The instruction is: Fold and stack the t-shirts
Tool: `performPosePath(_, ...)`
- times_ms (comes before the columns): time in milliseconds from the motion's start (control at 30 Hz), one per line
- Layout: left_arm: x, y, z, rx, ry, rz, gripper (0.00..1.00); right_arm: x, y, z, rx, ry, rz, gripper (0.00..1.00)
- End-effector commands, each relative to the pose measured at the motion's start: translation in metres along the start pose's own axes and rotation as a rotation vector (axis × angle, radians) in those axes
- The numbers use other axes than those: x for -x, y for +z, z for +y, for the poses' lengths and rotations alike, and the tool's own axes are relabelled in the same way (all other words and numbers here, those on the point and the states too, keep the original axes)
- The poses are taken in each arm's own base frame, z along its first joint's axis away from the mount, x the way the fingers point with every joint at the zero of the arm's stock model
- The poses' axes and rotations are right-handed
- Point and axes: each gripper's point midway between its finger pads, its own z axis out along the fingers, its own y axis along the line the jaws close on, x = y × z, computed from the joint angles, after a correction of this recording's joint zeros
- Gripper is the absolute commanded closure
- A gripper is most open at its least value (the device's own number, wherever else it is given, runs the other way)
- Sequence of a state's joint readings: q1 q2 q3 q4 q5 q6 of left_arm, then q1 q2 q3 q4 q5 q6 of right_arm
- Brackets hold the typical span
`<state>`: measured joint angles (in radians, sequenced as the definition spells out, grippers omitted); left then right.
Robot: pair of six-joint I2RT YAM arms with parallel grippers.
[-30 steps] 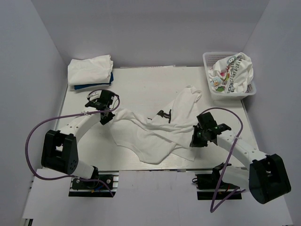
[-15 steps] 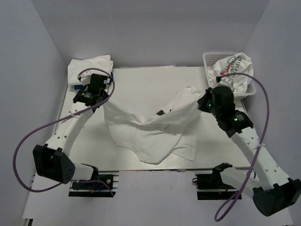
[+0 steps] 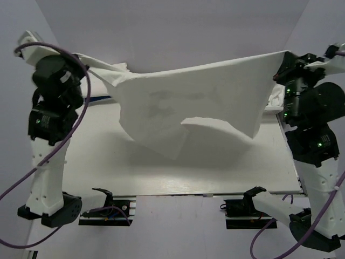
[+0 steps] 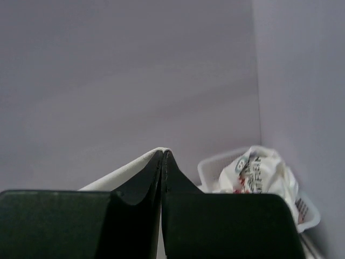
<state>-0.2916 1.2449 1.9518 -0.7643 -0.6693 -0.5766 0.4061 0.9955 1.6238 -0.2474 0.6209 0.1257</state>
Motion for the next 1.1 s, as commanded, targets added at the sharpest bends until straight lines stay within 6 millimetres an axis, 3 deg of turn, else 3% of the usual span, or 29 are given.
performPosePath(0, 0.080, -0.045, -0.009, -0.114, -0.046, -0.169, 1.00, 0.086, -0.015, -0.015, -0.050, -0.018, -0.219, 1.00)
performPosePath(67, 0.103, -0.060, -0.010, -0.151, -0.066, -0.222, 1.00, 0.112, -0.024, -0.016, -0.032, -0.021, -0.283, 1.00)
performPosePath(133, 0.127, -0.078, -0.015, -0.209, -0.093, -0.280, 1.00, 0.122, -0.028, -0.013, -0.005, -0.029, -0.307, 1.00)
performPosePath(200, 0.137, -0.085, -0.018, -0.244, -0.106, -0.304, 1.00, 0.137, -0.034, -0.008, 0.037, -0.043, -0.341, 1.00)
performPosePath(267, 0.146, -0.093, -0.021, -0.271, -0.098, -0.325, 1.00, 0.136, -0.034, 0.000, 0.079, -0.054, -0.337, 1.00)
performPosePath(367, 0.143, -0.086, -0.024, -0.259, -0.093, -0.320, 1.00, 0.123, -0.025, 0.002, 0.071, -0.068, -0.300, 1.00)
performPosePath(500, 0.127, -0.063, -0.028, -0.215, -0.060, -0.297, 1.00, 0.089, -0.001, 0.010, 0.053, -0.108, -0.223, 1.00)
performPosePath(633, 0.101, -0.024, -0.037, -0.150, -0.002, -0.272, 1.00, 0.041, 0.033, 0.021, 0.035, -0.159, -0.133, 1.00)
performPosePath(700, 0.076, 0.010, -0.045, -0.111, 0.052, -0.247, 1.00, 0.024, 0.045, 0.022, 0.012, -0.177, -0.109, 1.00)
performPosePath(767, 0.063, 0.032, -0.053, -0.094, 0.067, -0.247, 1.00, -0.019, 0.075, 0.031, -0.003, -0.238, -0.047, 1.00)
performPosePath(800, 0.040, 0.056, -0.057, -0.066, 0.109, -0.225, 1.00, -0.030, 0.082, 0.030, -0.026, -0.250, -0.035, 1.00)
performPosePath(833, 0.032, 0.067, -0.062, -0.063, 0.124, -0.221, 1.00, -0.057, 0.107, 0.036, -0.039, -0.276, -0.010, 1.00)
performPosePath(900, 0.036, 0.087, -0.068, -0.029, 0.119, -0.268, 1.00, -0.071, 0.125, 0.039, -0.054, -0.294, -0.002, 1.00)
performPosePath(933, 0.015, 0.113, -0.072, -0.010, 0.150, -0.251, 1.00, -0.083, 0.153, 0.049, -0.066, -0.293, -0.005, 1.00)
performPosePath(1000, 0.037, 0.121, -0.087, -0.037, 0.103, -0.322, 1.00, -0.087, 0.173, 0.048, -0.088, -0.285, -0.004, 1.00)
performPosePath(1033, 0.023, 0.138, -0.099, -0.067, 0.120, -0.312, 1.00, -0.054, 0.185, 0.060, -0.074, -0.225, -0.077, 1.00)
performPosePath(1067, 0.049, 0.130, -0.108, -0.102, 0.079, -0.364, 1.00, -0.066, 0.198, 0.065, -0.064, -0.217, -0.064, 1.00)
